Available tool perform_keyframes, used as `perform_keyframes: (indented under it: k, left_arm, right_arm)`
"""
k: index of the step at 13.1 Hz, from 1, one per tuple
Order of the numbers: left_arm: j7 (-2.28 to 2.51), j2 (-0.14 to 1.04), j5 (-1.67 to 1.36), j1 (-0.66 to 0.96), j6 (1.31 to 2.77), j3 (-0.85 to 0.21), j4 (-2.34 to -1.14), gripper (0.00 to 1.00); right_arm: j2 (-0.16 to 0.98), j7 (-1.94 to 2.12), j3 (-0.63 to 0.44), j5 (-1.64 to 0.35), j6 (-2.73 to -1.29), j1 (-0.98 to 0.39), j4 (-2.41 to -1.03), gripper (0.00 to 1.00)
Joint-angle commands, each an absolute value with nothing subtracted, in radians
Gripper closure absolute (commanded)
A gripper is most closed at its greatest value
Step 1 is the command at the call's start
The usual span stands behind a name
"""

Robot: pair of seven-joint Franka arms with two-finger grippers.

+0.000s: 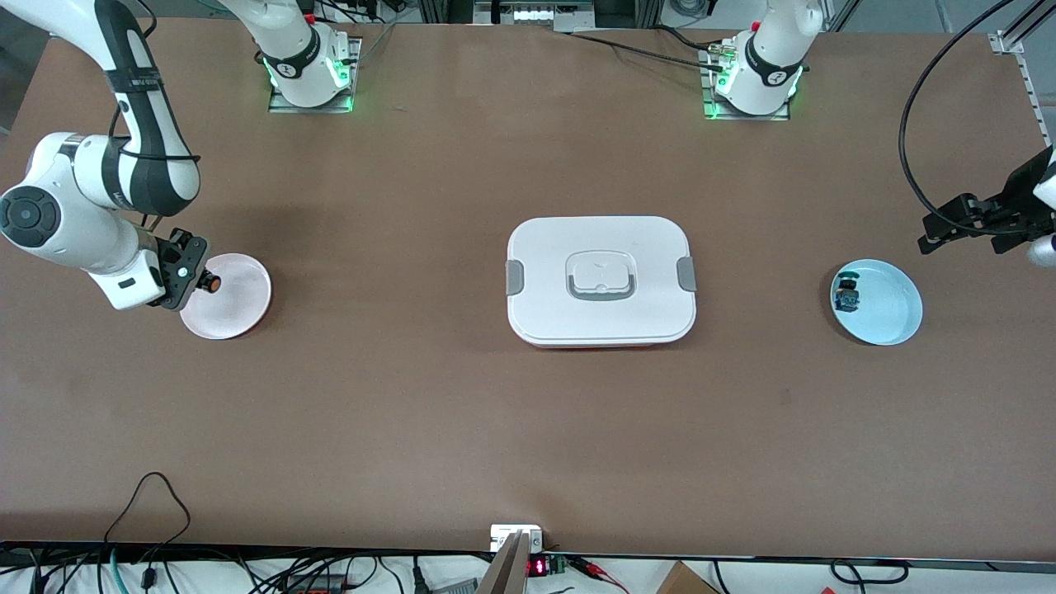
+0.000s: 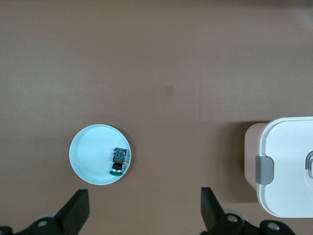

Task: Transfer orange switch to right arm and place
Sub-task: 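Lower the switch onto the white plate and open the right gripper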

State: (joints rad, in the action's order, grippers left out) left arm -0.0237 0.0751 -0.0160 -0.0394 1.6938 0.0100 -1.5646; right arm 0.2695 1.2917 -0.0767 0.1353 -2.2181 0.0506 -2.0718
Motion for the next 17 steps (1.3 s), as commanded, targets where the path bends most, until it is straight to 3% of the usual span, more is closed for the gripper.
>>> perform_keyframes:
  k: [1,7,17]
  left_arm:
    - [-0.021,0.109,-0.017,-0.049,1.666,0.006,-1.513,0.00]
    - [-0.020,0.117,-0.015,-0.051,1.660,0.009,-1.512,0.00]
    - [-0.021,0.109,-0.018,-0.048,1.612,0.003,-1.511,0.00]
  right_arm:
    - [0.265,1.327,-0.061,0.150,-2.287,0.066,-2.126,0.87]
    - [0.311,1.474,-0.061,0.150,-2.457,0.089,-2.189,0.87]
    - [0.367,1.552,-0.061,0.150,-2.520,0.104,-2.187,0.84]
